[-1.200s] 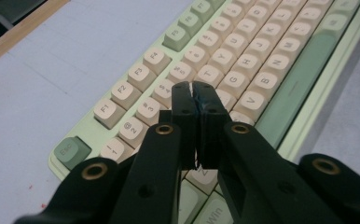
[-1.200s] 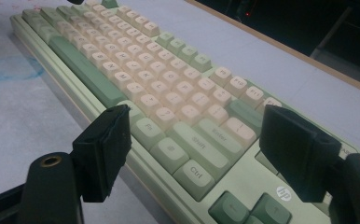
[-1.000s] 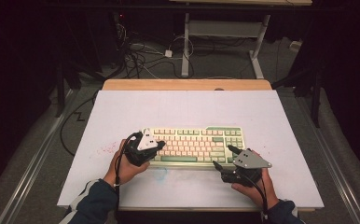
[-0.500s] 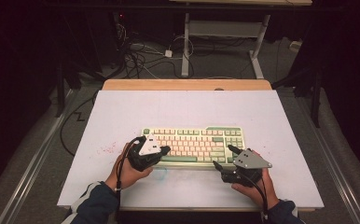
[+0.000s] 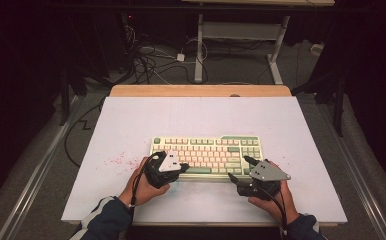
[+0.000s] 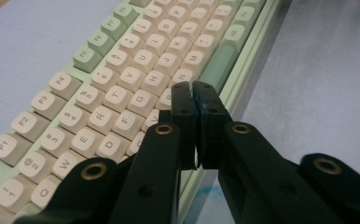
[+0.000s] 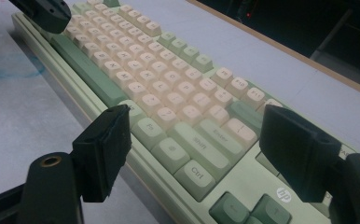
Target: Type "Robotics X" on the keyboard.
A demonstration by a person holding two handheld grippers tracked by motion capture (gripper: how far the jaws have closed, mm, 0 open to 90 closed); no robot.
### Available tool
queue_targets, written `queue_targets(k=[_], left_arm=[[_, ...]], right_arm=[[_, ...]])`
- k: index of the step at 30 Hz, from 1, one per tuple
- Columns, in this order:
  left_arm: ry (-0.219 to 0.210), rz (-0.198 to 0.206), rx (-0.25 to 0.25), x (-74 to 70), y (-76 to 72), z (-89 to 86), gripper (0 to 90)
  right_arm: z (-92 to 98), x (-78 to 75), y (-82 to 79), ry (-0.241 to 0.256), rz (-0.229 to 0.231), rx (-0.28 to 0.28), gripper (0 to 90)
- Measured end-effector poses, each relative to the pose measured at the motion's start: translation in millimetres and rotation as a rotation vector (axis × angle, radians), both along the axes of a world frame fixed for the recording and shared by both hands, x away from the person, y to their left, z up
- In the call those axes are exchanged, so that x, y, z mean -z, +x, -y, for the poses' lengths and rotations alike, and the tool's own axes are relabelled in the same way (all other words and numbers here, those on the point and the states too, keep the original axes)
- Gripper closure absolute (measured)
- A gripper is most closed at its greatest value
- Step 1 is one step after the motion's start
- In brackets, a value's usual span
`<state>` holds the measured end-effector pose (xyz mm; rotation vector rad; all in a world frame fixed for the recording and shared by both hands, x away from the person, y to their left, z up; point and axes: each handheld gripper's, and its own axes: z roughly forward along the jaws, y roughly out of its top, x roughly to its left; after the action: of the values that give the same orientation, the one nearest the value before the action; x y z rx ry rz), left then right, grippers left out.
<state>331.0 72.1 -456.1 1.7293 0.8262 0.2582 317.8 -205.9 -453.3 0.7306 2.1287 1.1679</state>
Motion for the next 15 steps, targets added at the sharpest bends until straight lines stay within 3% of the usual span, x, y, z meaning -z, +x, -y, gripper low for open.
queue_targets(k=[7,15], left_arm=[[0.030,0.000,0.002,6.0,0.9,2.5,85.4],[0.028,-0.004,-0.016,7.0,5.5,-0.6,85.5]], right_arm=[[-0.5,0.4,0.0,-0.003,-0.002,-0.002,25.9],[-0.5,1.0,0.4,-0.006,-0.004,-0.005,25.9]])
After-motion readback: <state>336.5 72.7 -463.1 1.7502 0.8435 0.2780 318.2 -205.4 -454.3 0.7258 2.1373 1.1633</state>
